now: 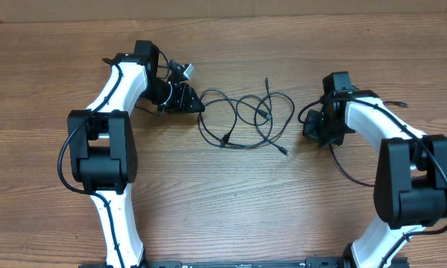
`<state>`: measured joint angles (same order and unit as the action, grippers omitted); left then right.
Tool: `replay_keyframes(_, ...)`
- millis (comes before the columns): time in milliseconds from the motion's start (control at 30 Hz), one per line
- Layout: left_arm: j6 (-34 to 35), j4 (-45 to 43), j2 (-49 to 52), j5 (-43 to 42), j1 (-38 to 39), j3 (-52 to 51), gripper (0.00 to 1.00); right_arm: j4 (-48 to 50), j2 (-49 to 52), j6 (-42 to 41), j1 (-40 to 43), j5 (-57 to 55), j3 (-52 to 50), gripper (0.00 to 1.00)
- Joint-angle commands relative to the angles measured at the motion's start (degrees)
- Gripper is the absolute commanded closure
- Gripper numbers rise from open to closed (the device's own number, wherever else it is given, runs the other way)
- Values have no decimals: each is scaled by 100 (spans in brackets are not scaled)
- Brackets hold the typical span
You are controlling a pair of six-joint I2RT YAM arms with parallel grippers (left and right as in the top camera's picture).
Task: Untangle cables
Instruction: 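Open the right gripper and move it back left toward center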
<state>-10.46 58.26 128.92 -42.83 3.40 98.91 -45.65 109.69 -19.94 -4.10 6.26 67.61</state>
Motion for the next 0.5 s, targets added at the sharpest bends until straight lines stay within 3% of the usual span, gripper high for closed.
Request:
replay_keyframes(0,44,2,28,-13,50,-31,64,-151,337,-129,101,-774,4,93)
replay_keyframes(200,44,2,28,-4,50,-31,64,-494,599,-129,584,-1513,-7,92)
replay_keyframes(467,46,2,28,-4,50,-31,63,-761,619,-127,1556,-1545,-9,92)
